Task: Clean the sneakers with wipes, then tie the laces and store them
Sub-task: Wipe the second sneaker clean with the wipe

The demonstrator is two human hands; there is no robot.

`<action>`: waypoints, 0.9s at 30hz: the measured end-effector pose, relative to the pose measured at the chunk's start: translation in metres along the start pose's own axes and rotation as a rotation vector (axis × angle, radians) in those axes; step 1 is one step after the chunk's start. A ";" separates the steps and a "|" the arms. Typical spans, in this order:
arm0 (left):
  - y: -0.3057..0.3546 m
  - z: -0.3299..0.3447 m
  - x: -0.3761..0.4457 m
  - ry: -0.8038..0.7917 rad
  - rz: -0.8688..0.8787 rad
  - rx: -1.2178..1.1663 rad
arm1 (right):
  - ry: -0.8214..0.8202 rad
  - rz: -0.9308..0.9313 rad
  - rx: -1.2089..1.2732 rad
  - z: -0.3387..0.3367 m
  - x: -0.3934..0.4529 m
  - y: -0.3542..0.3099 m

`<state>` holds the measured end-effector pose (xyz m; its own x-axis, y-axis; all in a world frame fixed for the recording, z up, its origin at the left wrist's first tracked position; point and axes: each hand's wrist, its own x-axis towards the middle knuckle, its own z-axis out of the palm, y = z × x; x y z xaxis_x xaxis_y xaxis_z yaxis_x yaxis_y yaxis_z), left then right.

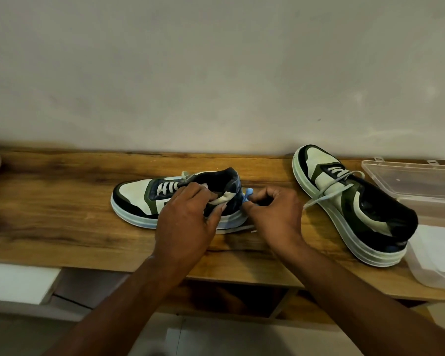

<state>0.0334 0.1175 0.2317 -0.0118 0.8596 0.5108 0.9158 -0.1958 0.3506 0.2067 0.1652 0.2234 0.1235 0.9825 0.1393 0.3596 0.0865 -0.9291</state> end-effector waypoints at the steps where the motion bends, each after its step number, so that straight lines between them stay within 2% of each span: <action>1: 0.000 0.000 0.000 -0.006 -0.001 0.012 | 0.003 0.007 0.024 0.000 0.000 -0.002; 5: 0.001 0.001 0.001 -0.014 -0.007 0.029 | 0.047 -0.222 0.125 0.003 -0.004 -0.024; 7: 0.002 0.001 0.002 -0.014 -0.014 0.025 | 0.060 -0.350 0.091 0.005 -0.006 -0.028; 9: 0.002 0.001 0.002 -0.012 -0.010 0.029 | 0.043 -0.359 0.010 0.007 -0.009 -0.020; 12: 0.001 0.001 0.001 -0.012 -0.008 0.023 | -0.035 -0.236 -0.081 0.007 -0.011 -0.008; 15: 0.001 0.002 0.002 -0.015 -0.018 0.025 | -0.049 -0.199 -0.079 0.003 -0.008 -0.013; 18: 0.002 0.001 0.002 -0.023 -0.017 0.026 | 0.057 -0.394 0.007 0.002 -0.007 -0.029; 20: 0.001 0.000 0.002 -0.037 -0.023 0.030 | 0.046 -0.509 -0.005 0.006 -0.009 -0.032; 22: 0.001 0.000 0.002 -0.041 -0.024 0.034 | -0.008 -0.494 -0.066 0.008 -0.011 -0.026; 25: 0.000 0.001 0.002 -0.033 -0.020 0.036 | -0.076 -0.342 -0.195 0.008 -0.011 -0.014; 27: 0.000 0.001 0.002 -0.027 -0.016 0.039 | -0.101 -0.258 -0.199 0.004 -0.007 -0.013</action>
<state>0.0341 0.1198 0.2320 -0.0167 0.8750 0.4838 0.9306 -0.1633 0.3275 0.1978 0.1577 0.2332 -0.0839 0.9447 0.3169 0.5416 0.3101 -0.7813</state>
